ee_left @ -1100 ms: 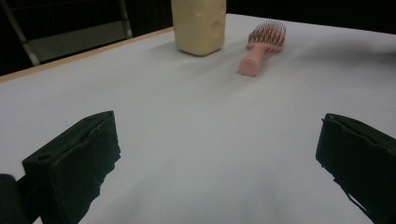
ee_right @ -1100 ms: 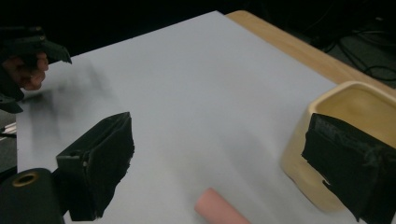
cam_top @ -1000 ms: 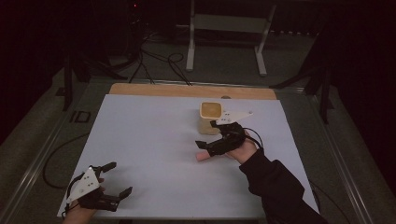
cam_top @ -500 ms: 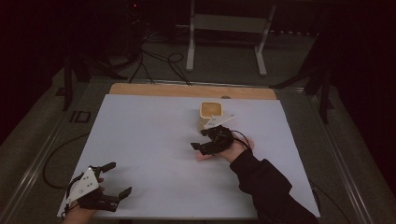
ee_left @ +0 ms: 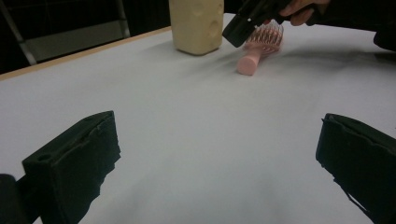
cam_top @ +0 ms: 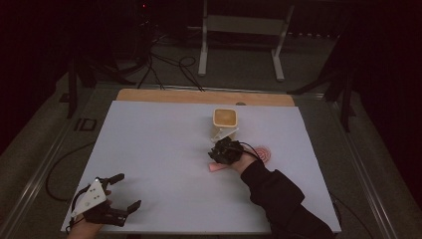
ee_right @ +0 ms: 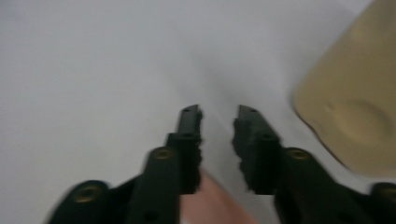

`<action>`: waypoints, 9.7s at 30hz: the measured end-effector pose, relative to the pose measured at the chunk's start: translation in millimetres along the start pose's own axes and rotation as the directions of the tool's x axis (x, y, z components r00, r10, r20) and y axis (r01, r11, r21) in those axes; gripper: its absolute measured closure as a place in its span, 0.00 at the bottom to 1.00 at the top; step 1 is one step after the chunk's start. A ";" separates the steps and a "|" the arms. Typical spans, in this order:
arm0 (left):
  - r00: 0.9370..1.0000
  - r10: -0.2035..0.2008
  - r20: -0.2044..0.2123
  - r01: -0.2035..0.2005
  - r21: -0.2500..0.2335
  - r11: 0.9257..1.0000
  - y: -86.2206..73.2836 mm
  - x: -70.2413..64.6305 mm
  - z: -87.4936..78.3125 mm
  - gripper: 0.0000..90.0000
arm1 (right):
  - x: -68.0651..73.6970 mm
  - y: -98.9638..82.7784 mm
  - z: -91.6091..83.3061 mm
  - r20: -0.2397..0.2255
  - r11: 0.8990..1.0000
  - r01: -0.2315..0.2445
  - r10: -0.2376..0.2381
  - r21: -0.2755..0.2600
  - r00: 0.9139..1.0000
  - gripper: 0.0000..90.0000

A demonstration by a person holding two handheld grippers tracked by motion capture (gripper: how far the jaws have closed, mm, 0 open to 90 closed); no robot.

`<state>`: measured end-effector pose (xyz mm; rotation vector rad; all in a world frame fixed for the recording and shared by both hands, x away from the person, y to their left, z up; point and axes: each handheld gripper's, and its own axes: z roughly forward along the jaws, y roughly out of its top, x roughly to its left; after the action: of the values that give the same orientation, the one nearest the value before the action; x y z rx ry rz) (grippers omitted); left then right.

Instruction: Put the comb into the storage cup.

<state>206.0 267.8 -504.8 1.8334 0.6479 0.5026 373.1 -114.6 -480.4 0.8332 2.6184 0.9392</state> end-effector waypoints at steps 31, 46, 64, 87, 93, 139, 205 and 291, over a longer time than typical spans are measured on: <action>1.000 -0.006 -0.001 0.006 0.003 1.000 -0.9 0.5 -0.2 0.00 | 8.0 -4.5 18.8 -0.044 0.987 0.025 -0.018 0.156 0.999 1.00; 1.000 0.000 -0.003 0.000 0.004 1.000 -0.5 0.1 -0.6 0.00 | 23.9 -24.2 -2.5 -0.068 0.986 0.069 -0.059 0.152 0.996 1.00; 1.000 -0.007 -0.002 0.007 0.004 1.000 -0.9 0.2 -0.2 0.00 | 36.6 -50.2 -29.6 -0.100 0.980 0.096 -0.079 0.175 0.992 1.00; 1.000 -0.011 -0.003 0.011 0.004 1.000 -1.1 0.3 0.2 0.00 | 25.1 -110.5 -86.2 -0.043 0.977 0.013 -0.004 0.213 0.999 1.00; 1.000 -0.009 -0.003 0.009 0.005 1.000 -0.9 0.1 0.2 0.00 | 15.7 -125.3 -96.9 -0.011 0.974 -0.020 0.023 0.224 1.000 1.00; 1.000 -0.012 -0.006 0.012 0.005 1.000 -0.8 0.5 -0.1 0.00 | -19.3 -121.1 -163.3 0.179 0.982 -0.049 0.016 0.181 0.984 0.99; 1.000 -0.005 -0.001 0.005 0.008 1.000 -0.9 0.0 0.1 0.00 | -56.9 -120.7 -86.9 0.171 0.848 -0.253 0.194 0.466 0.966 0.64; 1.000 -0.012 -0.005 0.013 0.011 1.000 -2.3 0.8 -0.5 0.00 | -35.3 -7.1 -123.0 0.162 0.984 -0.123 0.143 -0.127 0.976 0.78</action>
<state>205.8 269.3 -506.8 1.8381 0.6665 0.4965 350.0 -202.2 -389.8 1.0210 2.3636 0.9962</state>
